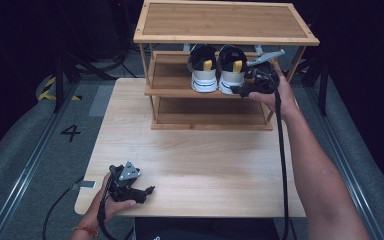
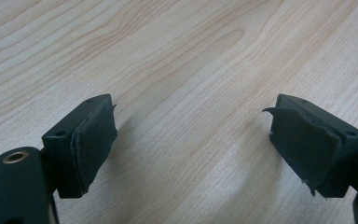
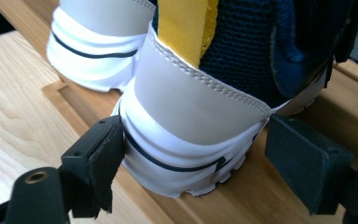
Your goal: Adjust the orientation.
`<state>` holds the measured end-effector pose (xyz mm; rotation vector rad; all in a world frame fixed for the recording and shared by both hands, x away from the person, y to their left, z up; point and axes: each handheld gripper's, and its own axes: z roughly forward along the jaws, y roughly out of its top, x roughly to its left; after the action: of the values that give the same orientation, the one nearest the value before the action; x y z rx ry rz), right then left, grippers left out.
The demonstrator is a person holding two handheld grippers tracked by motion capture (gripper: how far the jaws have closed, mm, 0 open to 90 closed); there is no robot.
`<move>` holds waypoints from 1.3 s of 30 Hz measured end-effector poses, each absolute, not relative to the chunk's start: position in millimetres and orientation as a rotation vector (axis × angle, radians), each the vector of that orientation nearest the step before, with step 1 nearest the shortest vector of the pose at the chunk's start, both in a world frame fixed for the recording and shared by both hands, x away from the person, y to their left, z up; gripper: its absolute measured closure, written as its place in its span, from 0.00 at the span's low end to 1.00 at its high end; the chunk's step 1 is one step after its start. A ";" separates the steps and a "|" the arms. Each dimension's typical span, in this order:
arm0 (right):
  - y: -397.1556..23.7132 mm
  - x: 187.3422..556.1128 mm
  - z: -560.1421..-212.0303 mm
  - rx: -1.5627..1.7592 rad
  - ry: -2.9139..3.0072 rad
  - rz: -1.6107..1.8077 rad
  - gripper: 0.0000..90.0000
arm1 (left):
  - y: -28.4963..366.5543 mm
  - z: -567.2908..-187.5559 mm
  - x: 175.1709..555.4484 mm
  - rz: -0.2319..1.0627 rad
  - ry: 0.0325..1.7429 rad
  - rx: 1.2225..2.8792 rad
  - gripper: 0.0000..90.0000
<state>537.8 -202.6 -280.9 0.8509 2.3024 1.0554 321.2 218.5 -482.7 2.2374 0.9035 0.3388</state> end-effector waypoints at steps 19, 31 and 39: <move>-206.1 518.9 -274.9 0.773 2.325 0.963 0.26 | 218.7 -482.5 322.8 0.342 0.888 2.245 0.16; -218.7 482.3 -277.0 0.685 2.340 0.908 0.27 | 218.5 -482.5 322.8 0.342 0.891 2.245 0.16; -233.3 461.2 -298.4 0.669 2.366 0.841 0.26 | 218.2 -482.7 322.5 0.338 0.896 2.241 0.16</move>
<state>461.2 -233.3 -298.4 0.6694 2.3658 0.8413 322.5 218.2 -482.7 2.2413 0.8956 0.3377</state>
